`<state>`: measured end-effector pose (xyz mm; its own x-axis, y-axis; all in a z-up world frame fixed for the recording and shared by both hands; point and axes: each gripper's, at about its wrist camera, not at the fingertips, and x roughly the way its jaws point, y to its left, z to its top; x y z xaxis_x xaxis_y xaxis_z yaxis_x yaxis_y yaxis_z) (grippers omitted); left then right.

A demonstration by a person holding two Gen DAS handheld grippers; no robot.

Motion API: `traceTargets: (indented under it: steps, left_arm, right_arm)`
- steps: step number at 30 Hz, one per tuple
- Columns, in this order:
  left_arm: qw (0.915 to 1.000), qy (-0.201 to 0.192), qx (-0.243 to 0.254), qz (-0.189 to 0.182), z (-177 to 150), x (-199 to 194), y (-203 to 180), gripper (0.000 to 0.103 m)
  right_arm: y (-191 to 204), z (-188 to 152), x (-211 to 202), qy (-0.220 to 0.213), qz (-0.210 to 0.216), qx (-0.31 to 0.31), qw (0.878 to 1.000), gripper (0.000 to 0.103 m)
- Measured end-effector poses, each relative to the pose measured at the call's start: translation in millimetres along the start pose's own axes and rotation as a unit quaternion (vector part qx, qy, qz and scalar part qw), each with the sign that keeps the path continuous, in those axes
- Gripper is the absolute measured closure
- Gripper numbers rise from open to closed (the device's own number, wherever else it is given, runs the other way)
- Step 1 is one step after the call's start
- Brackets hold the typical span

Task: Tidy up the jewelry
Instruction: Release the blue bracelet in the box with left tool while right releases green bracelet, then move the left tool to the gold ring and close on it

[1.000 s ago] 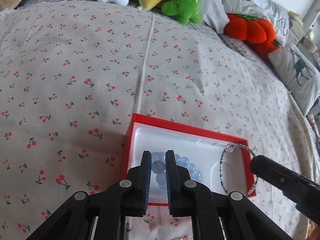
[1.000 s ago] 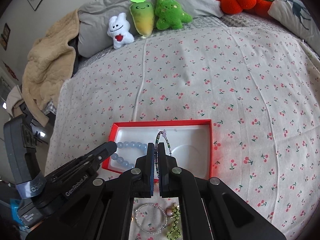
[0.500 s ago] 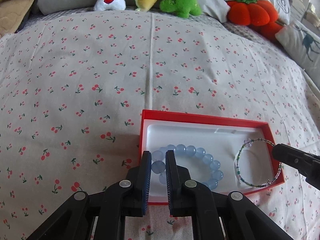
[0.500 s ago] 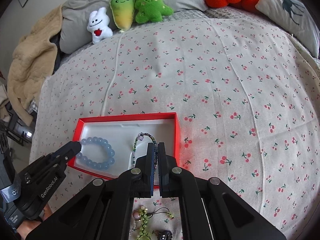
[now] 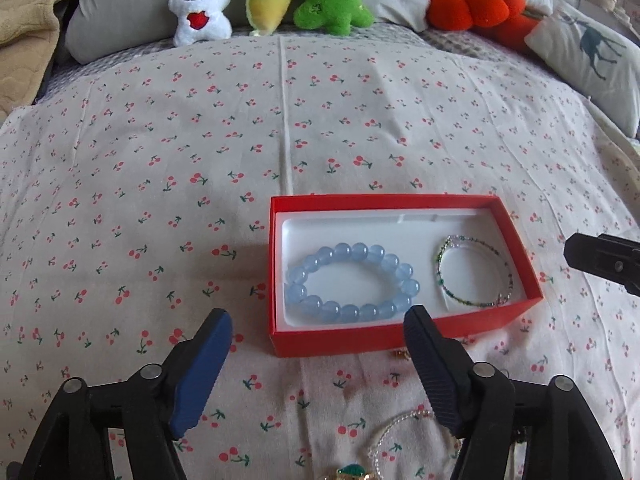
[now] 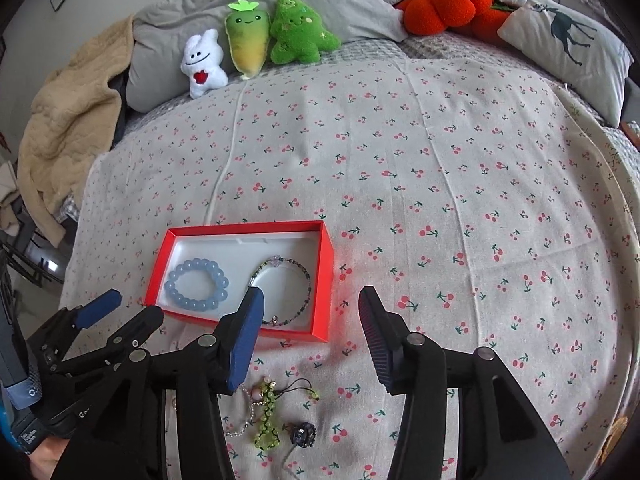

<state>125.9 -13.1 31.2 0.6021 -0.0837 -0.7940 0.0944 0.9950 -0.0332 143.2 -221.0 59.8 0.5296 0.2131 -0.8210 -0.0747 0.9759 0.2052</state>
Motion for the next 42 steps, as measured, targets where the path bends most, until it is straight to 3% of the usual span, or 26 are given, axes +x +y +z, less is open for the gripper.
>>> traceTargets:
  steps: [4, 13, 22, 30, 39, 42]
  left_arm:
    - [0.9997, 0.022, 0.012, 0.008, -11.0, -3.5, -2.3, 0.018]
    - [0.9969, 0.077, 0.011, 0.012, -38.9, 0.8, 3.3, 0.015]
    - [0.9915, 0.127, -0.021, 0.02, -58.5, 8.1, 24.0, 0.015]
    - [0.9863, 0.16, -0.012, 0.039, -71.4, 11.3, 30.0, 0.015]
    - [0.9831, 0.172, -0.063, 0.004, -72.0, 12.1, 43.2, 0.016]
    - [0.9798, 0.171, -0.095, -0.04, -71.4, 10.5, 46.9, 0.02]
  right_arm:
    - [-1.2, -9.7, -6.8, 0.004, -0.011, -0.006, 1.0, 0.042]
    - [-11.4, -34.5, -4.6, 0.044, -0.016, 0.005, 0.999, 0.037]
    - [-18.1, -60.0, 6.1, 0.103, -0.037, 0.007, 0.994, 0.036]
    - [-27.8, -73.6, 20.2, 0.148, -0.05, 0.028, 0.987, 0.036]
    - [-19.4, -78.2, 27.2, 0.165, -0.056, 0.018, 0.985, 0.036]
    - [-15.2, -78.7, 29.6, 0.168, -0.055, 0.014, 0.984, 0.036]
